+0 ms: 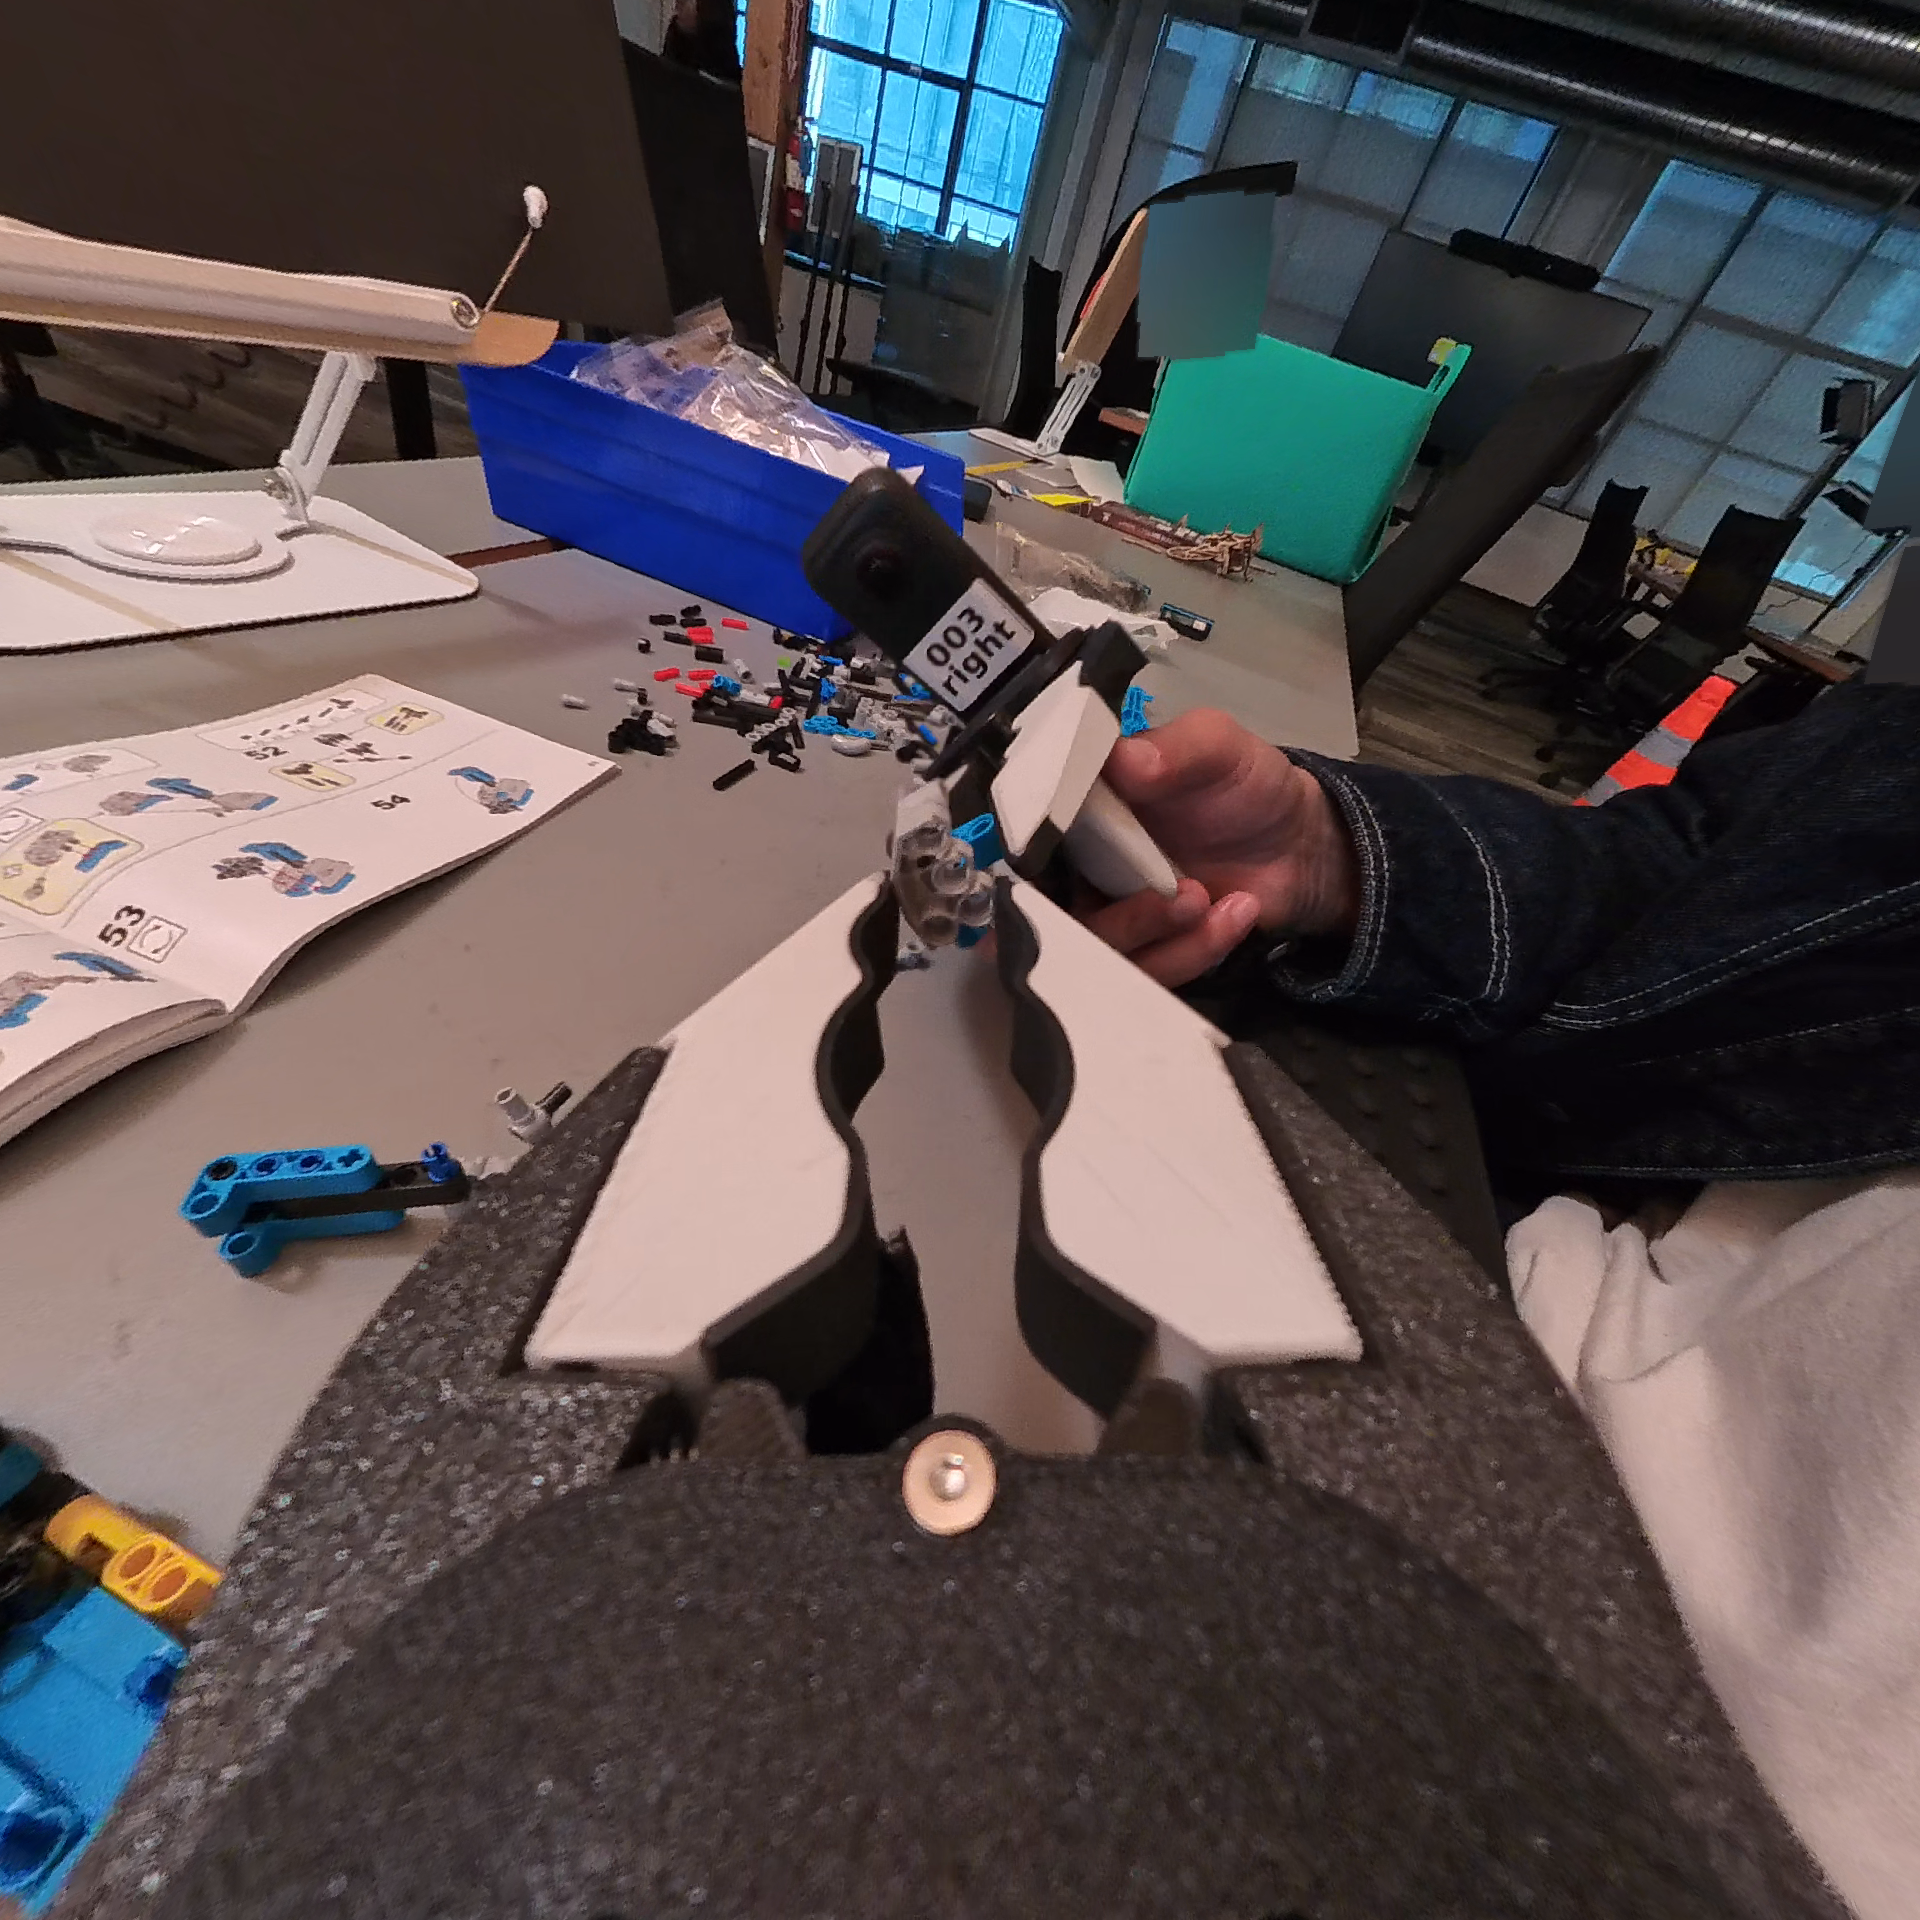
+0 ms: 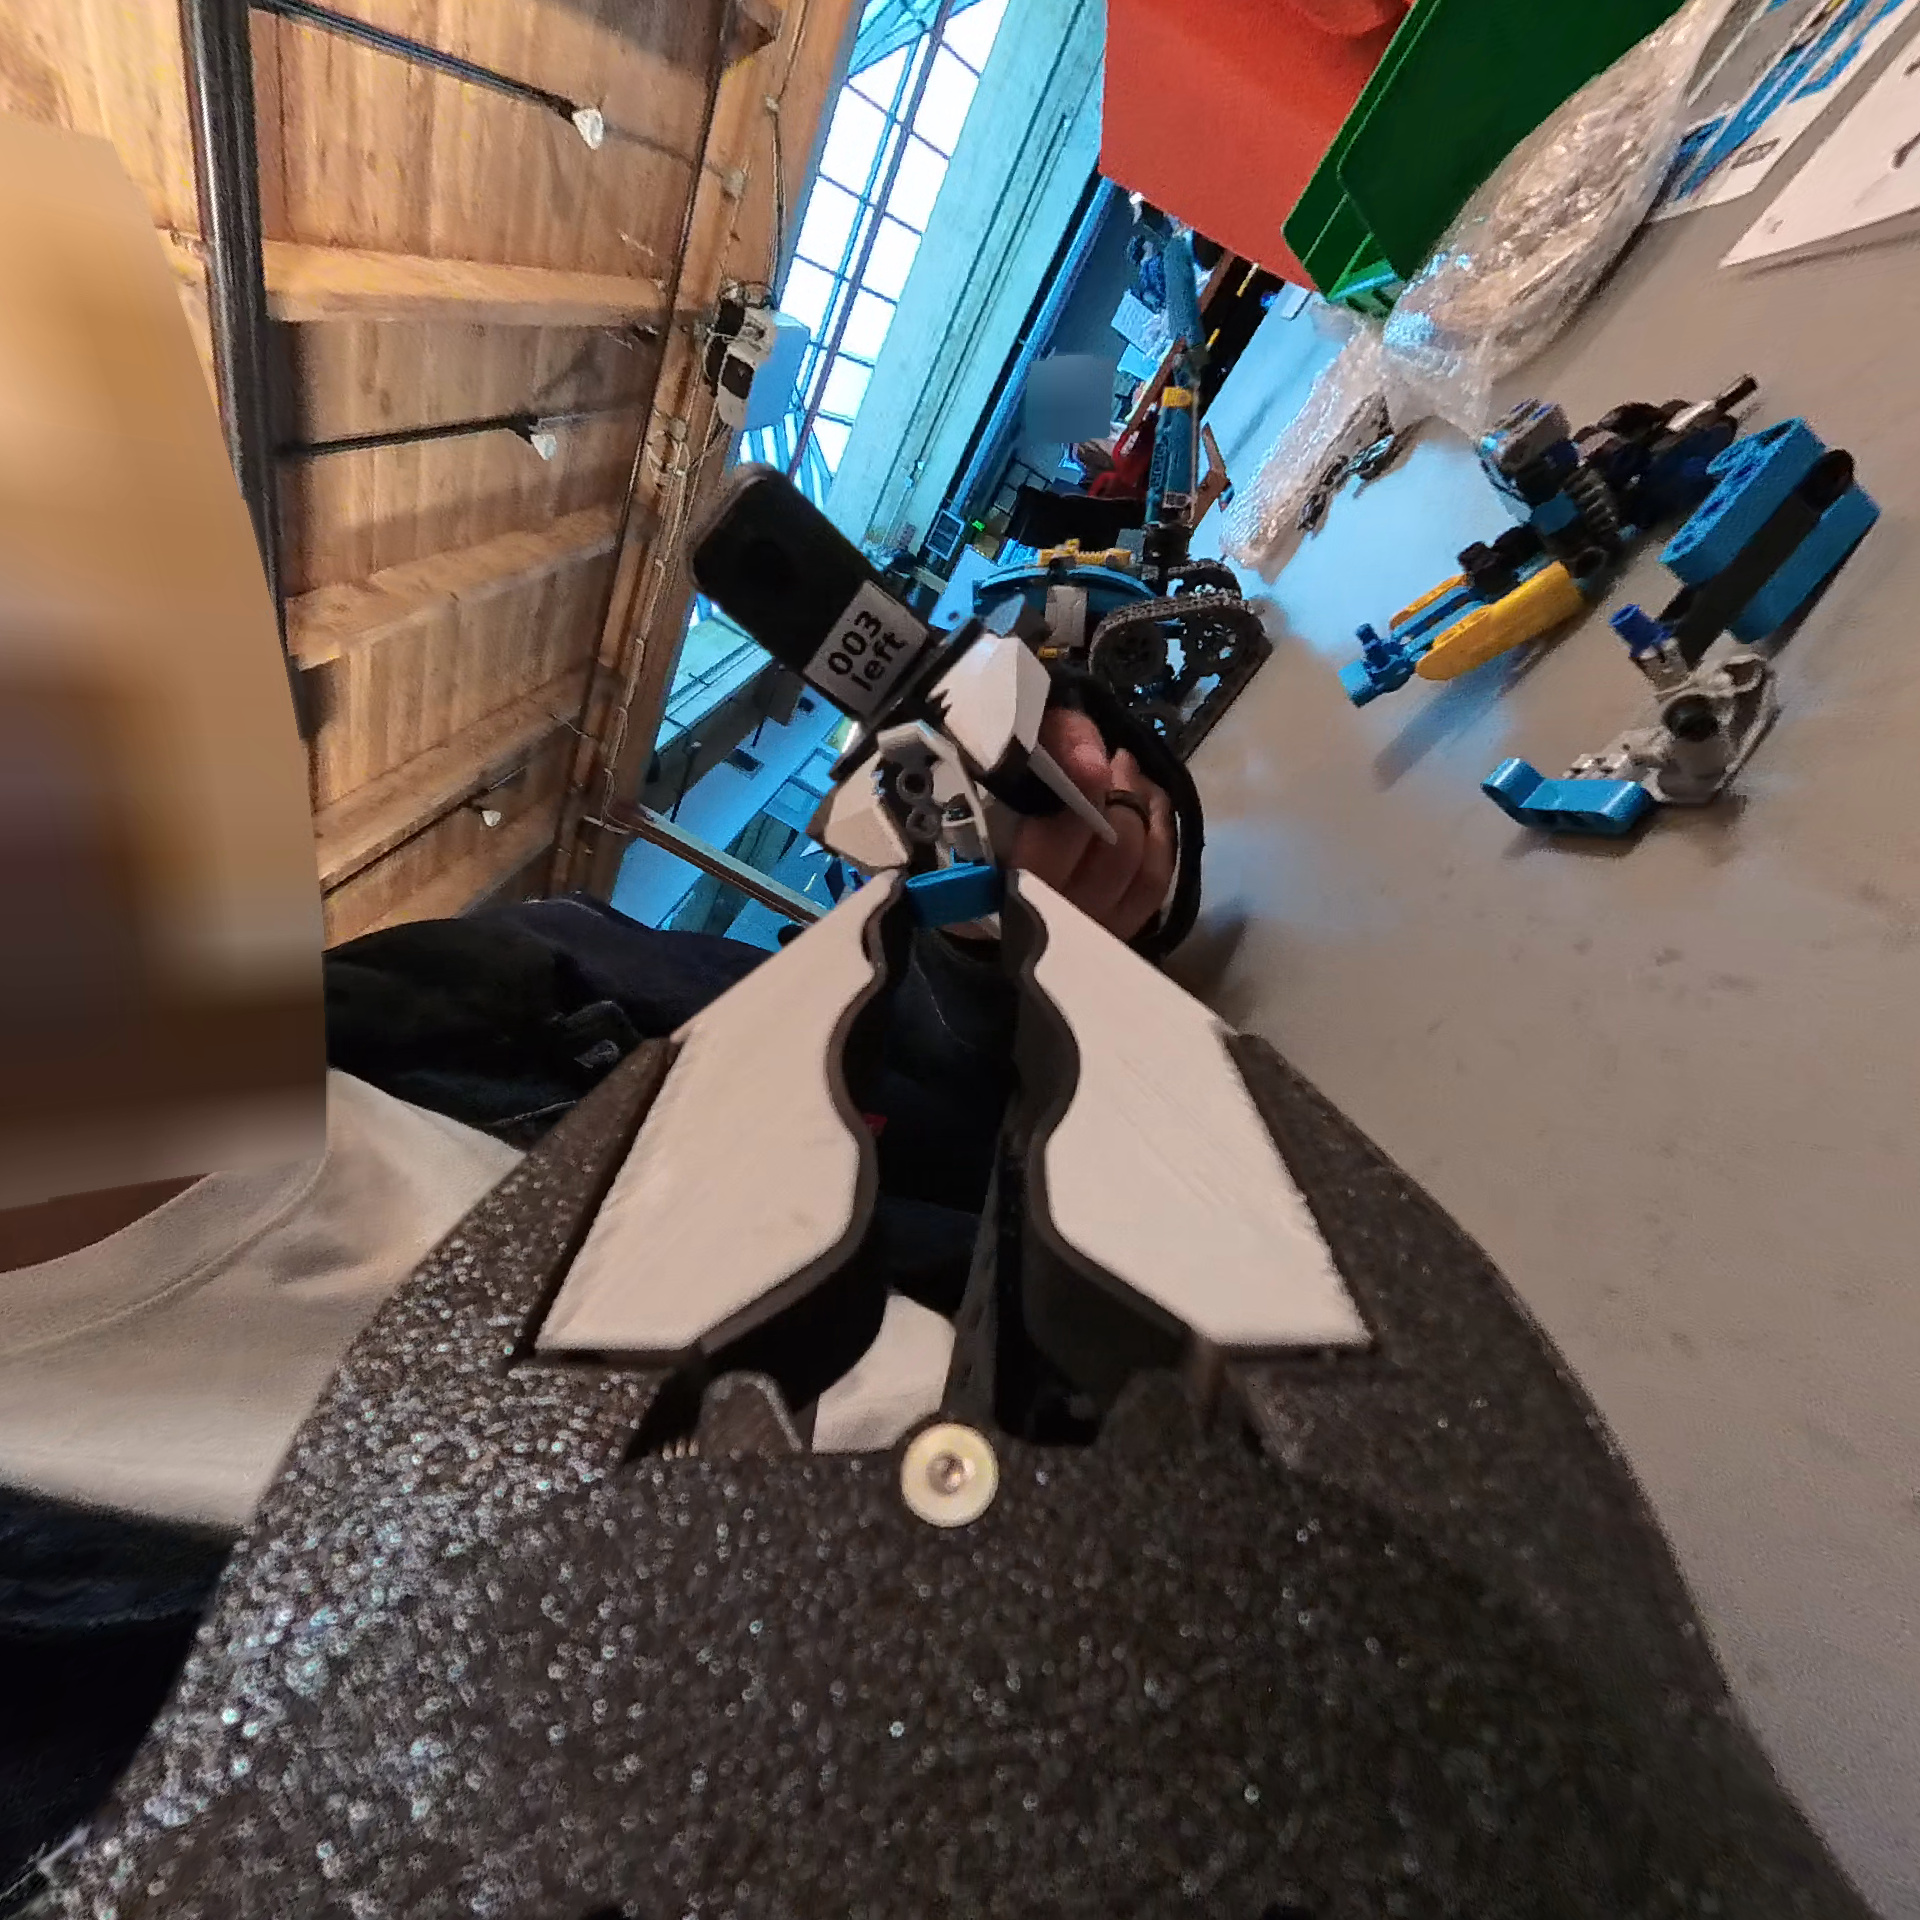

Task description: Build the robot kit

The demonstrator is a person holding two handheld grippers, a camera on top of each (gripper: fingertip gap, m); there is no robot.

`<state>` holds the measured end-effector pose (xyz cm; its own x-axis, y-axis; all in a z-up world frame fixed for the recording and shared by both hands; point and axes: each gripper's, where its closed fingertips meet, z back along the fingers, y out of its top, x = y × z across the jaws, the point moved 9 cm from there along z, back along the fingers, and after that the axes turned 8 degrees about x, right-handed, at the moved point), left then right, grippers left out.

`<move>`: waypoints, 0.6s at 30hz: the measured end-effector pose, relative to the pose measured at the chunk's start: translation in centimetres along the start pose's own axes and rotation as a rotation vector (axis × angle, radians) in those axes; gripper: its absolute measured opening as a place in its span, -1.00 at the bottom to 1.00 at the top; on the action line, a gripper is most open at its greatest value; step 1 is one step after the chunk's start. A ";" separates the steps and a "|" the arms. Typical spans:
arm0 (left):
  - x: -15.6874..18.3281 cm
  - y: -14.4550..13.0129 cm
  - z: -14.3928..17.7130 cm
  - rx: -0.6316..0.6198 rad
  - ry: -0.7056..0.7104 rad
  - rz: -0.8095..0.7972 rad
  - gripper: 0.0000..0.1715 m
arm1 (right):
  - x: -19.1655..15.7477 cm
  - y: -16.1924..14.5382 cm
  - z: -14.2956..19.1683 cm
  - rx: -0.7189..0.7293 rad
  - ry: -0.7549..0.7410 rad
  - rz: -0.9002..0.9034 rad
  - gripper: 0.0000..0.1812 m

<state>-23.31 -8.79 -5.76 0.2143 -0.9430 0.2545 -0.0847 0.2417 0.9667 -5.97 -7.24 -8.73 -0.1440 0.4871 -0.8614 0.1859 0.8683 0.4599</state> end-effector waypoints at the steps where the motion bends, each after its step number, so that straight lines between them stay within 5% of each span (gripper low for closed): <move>1: 0.0 0.0 0.0 -0.004 -0.002 0.004 -0.80 | -0.1 0.1 0.0 0.001 -0.004 0.012 -0.83; 5: 0.3 -0.1 -0.1 -0.012 -0.032 0.001 -0.80 | -0.9 0.7 0.2 0.044 -0.002 0.097 -0.70; 18: 0.6 -0.3 -0.4 -0.010 -0.077 0.033 -0.79 | -0.7 0.0 -0.1 -0.017 0.006 0.111 -0.83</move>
<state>-22.78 -9.31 -5.86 0.1363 -0.9493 0.2834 -0.0811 0.2744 0.9582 -6.00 -7.55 -8.11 -0.1297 0.5811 -0.8034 0.1848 0.8102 0.5562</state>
